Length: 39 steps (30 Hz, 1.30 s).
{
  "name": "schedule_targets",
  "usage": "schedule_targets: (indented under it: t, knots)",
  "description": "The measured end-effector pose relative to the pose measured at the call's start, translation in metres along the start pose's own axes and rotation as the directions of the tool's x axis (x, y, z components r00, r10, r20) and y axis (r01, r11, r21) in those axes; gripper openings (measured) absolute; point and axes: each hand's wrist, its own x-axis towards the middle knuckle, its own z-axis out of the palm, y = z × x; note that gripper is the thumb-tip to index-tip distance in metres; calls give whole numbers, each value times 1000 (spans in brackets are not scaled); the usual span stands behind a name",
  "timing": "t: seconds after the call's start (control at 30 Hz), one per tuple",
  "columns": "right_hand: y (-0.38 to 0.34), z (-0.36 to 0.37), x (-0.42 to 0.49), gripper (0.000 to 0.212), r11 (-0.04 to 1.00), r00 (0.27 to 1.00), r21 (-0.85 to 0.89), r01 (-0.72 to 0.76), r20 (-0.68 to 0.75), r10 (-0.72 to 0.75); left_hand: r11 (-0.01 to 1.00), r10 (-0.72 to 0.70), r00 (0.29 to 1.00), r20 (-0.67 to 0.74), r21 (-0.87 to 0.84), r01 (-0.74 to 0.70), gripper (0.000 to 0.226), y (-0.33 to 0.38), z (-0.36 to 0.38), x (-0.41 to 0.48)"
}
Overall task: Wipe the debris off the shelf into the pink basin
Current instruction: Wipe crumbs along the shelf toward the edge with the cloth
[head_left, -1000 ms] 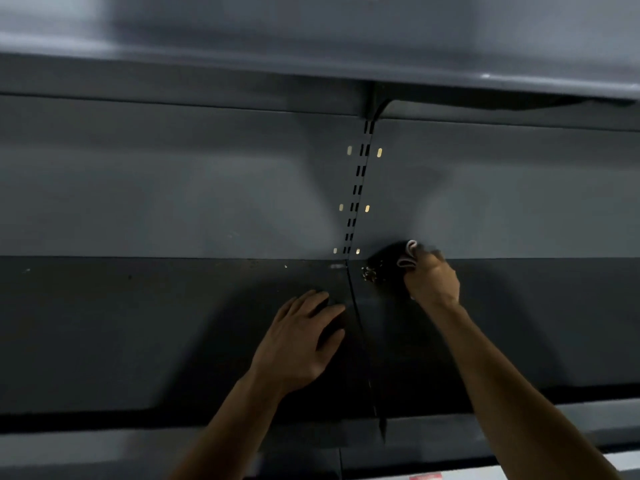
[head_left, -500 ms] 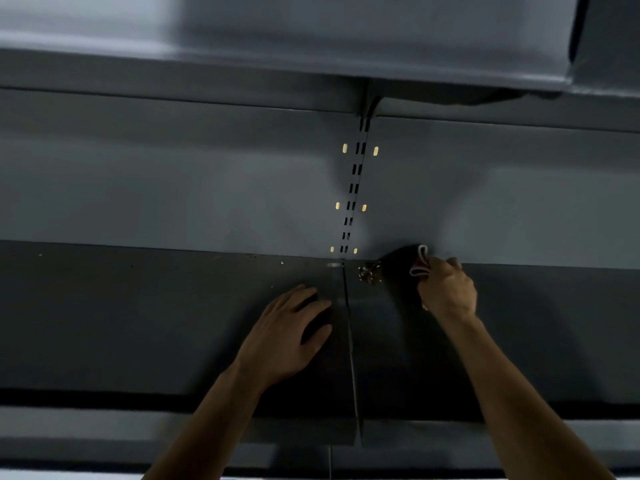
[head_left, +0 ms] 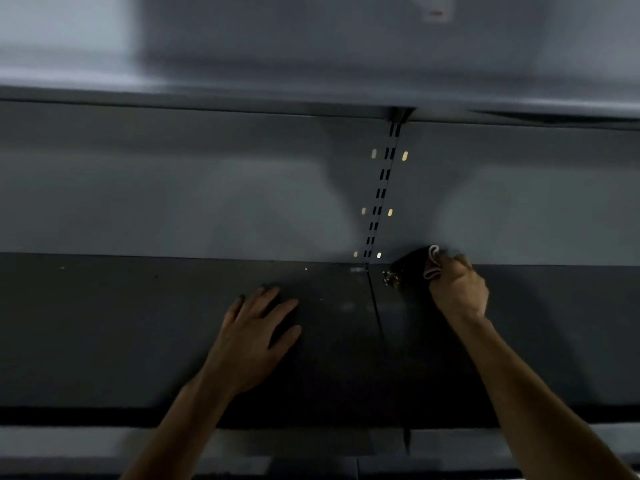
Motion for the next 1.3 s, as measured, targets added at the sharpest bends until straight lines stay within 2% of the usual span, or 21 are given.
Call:
schedule_targets:
  t: [0.1,0.23,0.37,0.4,0.5,0.57,0.67,0.77,0.83,0.93,1.07,1.17,1.3]
  knots:
    - [-31,7,-9,44,999,1000,44,28,-8,-28,1000,-19,1000,6,3,19,73,6,0,-1]
    - [-101,27,-31,29,994,998,103,43,49,-49,1000,-15,1000,-2,13,15,71,6,2,0]
    - [-130,30,-40,29,988,997,154,-13,78,1,999,30,998,-51,-27,-31,67,2,1,-6]
    - [-128,29,-43,32,980,995,199,11,95,-30,999,38,998,-49,-30,-40,68,2,0,-7]
    - [-134,23,-62,26,917,958,352,186,143,-249,999,41,998,-45,-27,-42,64,4,-1,-10]
    - [-140,23,-71,38,899,947,373,230,126,-295,999,25,998,-65,-44,-28,56,6,-2,-11]
    - [-130,14,-71,28,907,961,365,210,93,-260,996,26,997,-67,-88,-32,52,6,-4,-13]
    - [-97,-7,-57,36,911,992,412,16,108,-67,985,57,997,-42,-160,-63,52,-1,-7,-15]
    - [-68,-17,-40,41,946,993,305,-110,76,91,975,75,997,-26,-207,-79,52,-9,-9,-18]
    - [-57,-10,-32,24,975,983,124,-183,59,176,968,85,996,-38,-235,-92,52,-21,-11,-26]
    - [-122,12,-61,28,988,996,151,31,84,-44,978,102,993,-53,-175,-109,64,-20,-9,-30]
    - [-167,22,-75,28,964,950,151,221,189,-247,982,113,992,-46,-144,-119,64,-21,-8,-29]
    - [-168,19,-78,22,935,945,245,256,142,-296,982,114,992,-57,-144,-121,59,-23,-9,-30]
